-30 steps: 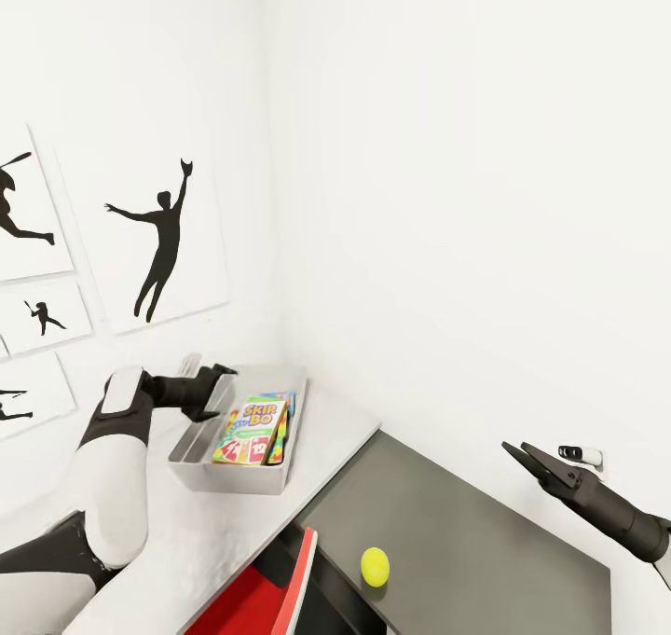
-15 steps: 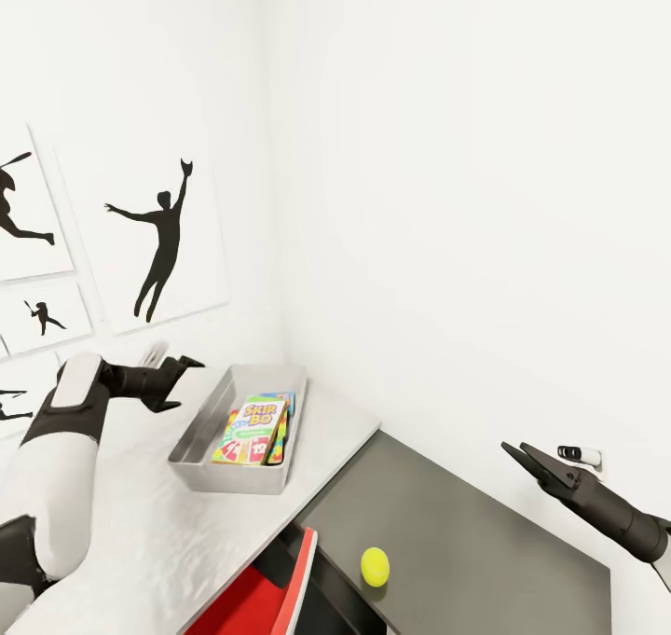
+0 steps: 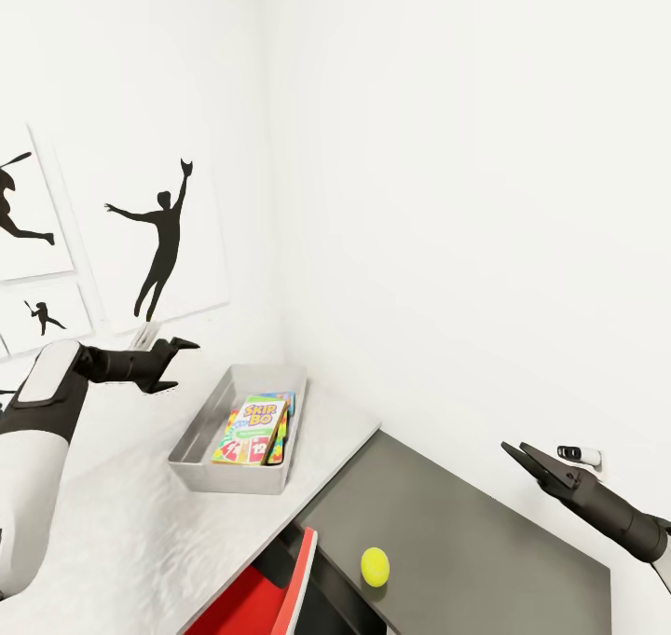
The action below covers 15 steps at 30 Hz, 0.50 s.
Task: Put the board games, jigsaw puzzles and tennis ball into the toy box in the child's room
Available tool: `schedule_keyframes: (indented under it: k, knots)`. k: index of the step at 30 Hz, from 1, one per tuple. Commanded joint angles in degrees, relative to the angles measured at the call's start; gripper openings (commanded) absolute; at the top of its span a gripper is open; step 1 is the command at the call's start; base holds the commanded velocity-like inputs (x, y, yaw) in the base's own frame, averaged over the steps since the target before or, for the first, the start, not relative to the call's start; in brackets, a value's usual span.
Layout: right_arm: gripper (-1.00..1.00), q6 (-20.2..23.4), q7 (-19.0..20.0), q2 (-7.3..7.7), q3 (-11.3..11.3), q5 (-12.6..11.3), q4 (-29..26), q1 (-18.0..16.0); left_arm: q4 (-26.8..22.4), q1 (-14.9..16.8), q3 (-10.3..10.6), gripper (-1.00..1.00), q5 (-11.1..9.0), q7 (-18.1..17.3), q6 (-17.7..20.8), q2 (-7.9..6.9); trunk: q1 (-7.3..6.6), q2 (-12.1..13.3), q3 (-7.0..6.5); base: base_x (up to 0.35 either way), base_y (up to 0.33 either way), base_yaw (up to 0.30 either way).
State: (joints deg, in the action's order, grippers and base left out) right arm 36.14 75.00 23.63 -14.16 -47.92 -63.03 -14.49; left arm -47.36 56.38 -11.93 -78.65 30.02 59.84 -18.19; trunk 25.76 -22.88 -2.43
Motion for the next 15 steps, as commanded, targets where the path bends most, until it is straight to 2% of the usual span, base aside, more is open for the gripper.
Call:
schedule_keyframes:
  k: [1, 5, 6, 10, 12, 13, 15]
  knots:
    - [1.00, 0.5, 0.1, 0.01, 0.0, -0.2, 0.0, 0.0, -0.8, -0.1, 0.4, 1.00, -1.5, 0.3, 0.2, -0.28, 0.02, 0.0, 0.03, 0.000, 0.000, 0.000]
    - [1.00, 0.5, 0.1, 0.01, 0.0, -0.2, 0.0, 0.0, -4.2, -1.0, 2.3, 1.00, -5.2, -0.5, 0.2, -1.32, 0.02, 0.0, 0.03, 0.000, 0.000, 0.000]
    - [1.00, 0.5, 0.1, 0.01, 0.0, -0.2, 0.0, 0.0, -5.6, -1.6, 3.2, 1.00, -6.8, -0.7, 0.2, -1.90, 0.02, 0.0, 0.03, 0.000, 0.000, 0.000]
    - [1.00, 0.5, 0.1, 0.01, 0.0, -0.2, 0.0, 0.0, -7.9, -2.5, 5.2, 1.00, -10.0, -1.0, 0.2, -3.58, 0.02, 0.0, 0.03, 0.000, 0.000, 0.000]
    - [1.00, 0.5, 0.1, 0.01, 0.0, -0.2, 0.0, 0.0, -8.8, -2.9, 6.5, 1.00, -11.6, -1.1, 0.2, -4.73, 0.02, 0.0, 0.03, 0.000, 0.000, 0.000]
    - [1.00, 0.5, 0.1, 0.01, 0.0, -0.2, 0.0, 0.0, -9.7, -3.2, 8.3, 1.00, -13.3, -1.2, 0.2, -6.02, 0.02, 0.0, 0.03, 0.000, 0.000, 0.000]
    - [1.00, 0.5, 0.1, 0.04, 0.0, -0.2, 0.0, 0.0, -10.8, -3.6, 10.5, 1.00, -15.1, -1.2, 0.2, -7.49, 0.02, 0.0, 0.03, 0.000, 0.000, 0.000]
